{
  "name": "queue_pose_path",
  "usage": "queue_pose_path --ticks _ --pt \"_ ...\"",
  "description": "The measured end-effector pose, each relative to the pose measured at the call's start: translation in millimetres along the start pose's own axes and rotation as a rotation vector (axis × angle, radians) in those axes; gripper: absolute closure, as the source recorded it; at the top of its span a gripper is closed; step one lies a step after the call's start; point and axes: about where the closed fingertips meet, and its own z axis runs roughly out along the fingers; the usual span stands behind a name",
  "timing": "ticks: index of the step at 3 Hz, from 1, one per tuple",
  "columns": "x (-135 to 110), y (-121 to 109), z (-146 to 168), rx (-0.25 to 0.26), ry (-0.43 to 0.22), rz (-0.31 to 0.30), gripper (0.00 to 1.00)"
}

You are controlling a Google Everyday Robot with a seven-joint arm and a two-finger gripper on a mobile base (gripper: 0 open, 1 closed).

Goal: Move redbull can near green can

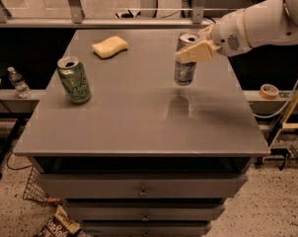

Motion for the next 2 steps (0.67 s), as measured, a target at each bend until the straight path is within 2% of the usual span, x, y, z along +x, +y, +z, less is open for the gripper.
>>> queue_pose_path --ticks 1,2 --pt "-25.6 19.9 19.2 -0.040 0.001 -0.078 1.00" --pt "-60.8 47.7 46.5 -0.108 -0.007 -0.182 1.00"
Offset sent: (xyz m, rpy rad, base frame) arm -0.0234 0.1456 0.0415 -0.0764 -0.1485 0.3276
